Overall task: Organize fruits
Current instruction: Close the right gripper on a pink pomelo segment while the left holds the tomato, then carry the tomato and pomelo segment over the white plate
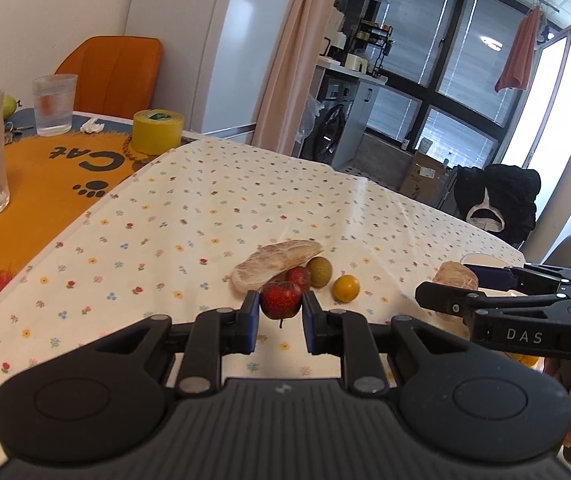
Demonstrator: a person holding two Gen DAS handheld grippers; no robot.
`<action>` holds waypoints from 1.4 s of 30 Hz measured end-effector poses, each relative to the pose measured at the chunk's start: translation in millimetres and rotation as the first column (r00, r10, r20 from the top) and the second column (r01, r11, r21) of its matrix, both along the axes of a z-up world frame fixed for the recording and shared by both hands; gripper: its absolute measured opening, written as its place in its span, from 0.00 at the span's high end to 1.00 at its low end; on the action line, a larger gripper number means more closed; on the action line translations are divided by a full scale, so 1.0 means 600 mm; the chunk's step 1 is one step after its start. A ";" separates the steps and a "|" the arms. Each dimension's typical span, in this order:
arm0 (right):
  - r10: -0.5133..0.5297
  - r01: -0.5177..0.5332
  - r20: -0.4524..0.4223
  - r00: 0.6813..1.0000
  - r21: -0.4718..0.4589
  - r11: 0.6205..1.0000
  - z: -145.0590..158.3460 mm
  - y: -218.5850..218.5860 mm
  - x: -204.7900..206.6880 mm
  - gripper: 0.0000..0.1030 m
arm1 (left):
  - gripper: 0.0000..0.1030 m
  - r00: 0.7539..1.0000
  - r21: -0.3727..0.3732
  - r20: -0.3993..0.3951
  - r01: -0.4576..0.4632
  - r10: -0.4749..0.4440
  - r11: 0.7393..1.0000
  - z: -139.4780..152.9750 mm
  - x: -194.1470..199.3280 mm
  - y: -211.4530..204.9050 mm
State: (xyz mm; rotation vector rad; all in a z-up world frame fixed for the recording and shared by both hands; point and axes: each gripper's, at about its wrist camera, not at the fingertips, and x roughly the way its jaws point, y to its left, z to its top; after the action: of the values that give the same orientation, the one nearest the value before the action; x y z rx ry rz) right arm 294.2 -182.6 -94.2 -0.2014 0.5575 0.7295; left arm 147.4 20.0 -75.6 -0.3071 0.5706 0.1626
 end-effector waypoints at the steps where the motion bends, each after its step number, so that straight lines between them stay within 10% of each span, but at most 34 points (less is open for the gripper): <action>1: -0.009 0.009 0.003 1.000 0.003 1.000 0.001 -0.007 0.000 0.39 | 0.80 1.000 0.003 0.004 0.006 -0.006 1.000 0.002 0.002 -0.005; 42: -0.335 0.336 -0.023 0.942 0.091 0.937 -0.020 -0.240 0.090 0.39 | 0.80 0.966 0.071 -0.003 0.257 -0.258 0.964 0.013 0.135 -0.197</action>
State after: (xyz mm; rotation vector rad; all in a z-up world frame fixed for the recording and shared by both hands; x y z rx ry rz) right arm 348.0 -326.3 -106.1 -0.0135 0.5458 0.4220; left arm 228.2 -98.4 -68.1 -0.1622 0.5921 -0.0694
